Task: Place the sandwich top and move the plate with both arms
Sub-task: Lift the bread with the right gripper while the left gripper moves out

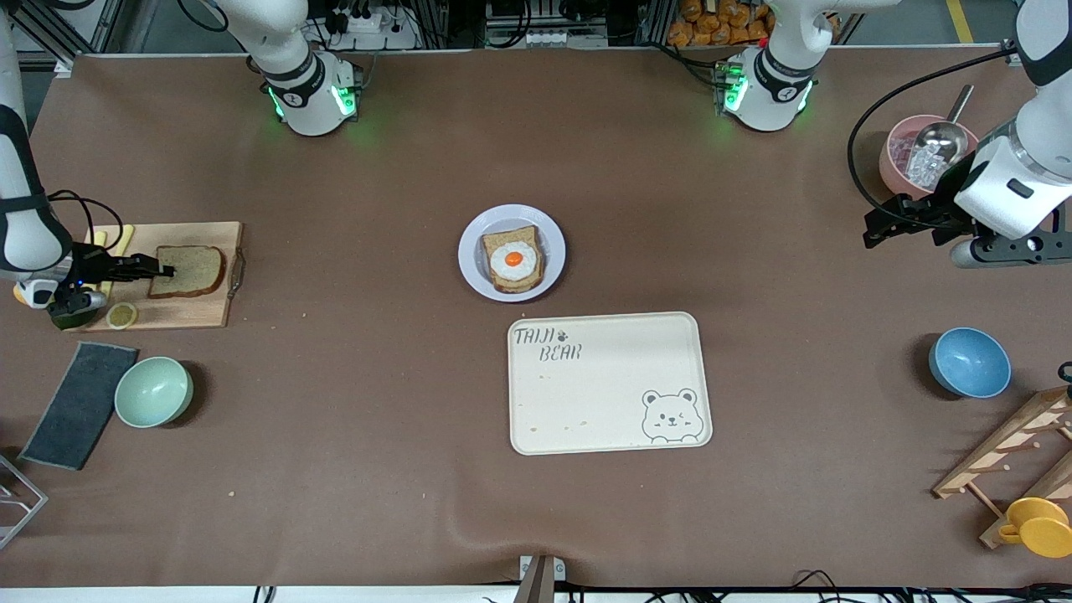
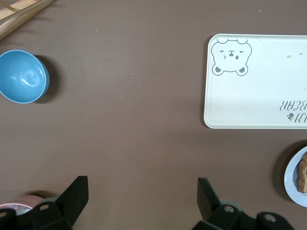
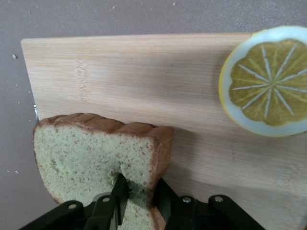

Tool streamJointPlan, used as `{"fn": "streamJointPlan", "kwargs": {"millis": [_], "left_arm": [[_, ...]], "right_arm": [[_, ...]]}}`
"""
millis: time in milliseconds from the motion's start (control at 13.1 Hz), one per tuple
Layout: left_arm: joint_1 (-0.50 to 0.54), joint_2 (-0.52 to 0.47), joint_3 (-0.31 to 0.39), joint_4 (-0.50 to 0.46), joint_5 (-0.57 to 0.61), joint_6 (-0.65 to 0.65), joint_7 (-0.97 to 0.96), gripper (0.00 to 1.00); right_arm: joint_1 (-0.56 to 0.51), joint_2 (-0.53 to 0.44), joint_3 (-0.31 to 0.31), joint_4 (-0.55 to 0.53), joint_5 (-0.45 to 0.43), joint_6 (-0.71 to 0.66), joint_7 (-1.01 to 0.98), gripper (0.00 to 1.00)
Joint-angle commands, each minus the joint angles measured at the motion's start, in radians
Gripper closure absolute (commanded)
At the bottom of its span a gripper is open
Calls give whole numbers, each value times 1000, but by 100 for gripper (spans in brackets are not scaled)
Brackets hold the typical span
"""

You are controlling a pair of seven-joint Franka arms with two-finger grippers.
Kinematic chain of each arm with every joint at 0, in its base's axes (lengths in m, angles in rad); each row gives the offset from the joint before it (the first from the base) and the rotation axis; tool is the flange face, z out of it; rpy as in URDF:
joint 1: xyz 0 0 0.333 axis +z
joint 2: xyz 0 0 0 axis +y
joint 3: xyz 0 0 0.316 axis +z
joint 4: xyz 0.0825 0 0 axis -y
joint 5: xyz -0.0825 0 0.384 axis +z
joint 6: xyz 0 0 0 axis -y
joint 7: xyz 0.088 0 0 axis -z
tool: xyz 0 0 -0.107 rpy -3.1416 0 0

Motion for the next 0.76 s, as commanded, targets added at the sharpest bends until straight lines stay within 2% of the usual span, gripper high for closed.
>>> {"fn": "streamJointPlan", "kwargs": {"millis": [0, 229, 381, 686], "left_arm": [[12, -2, -2, 9, -18, 6, -2, 0], [15, -2, -2, 3, -27, 4, -4, 0], [20, 4, 0, -15, -122, 6, -2, 0], [21, 52, 0, -37, -191, 36, 11, 0]], "right_arm": [[-10, -2, 14, 1, 16, -2, -21, 100], [4, -14, 16, 13, 14, -27, -21, 100], [14, -29, 16, 33, 14, -71, -18, 100], [57, -59, 14, 98, 11, -184, 23, 100]]}}
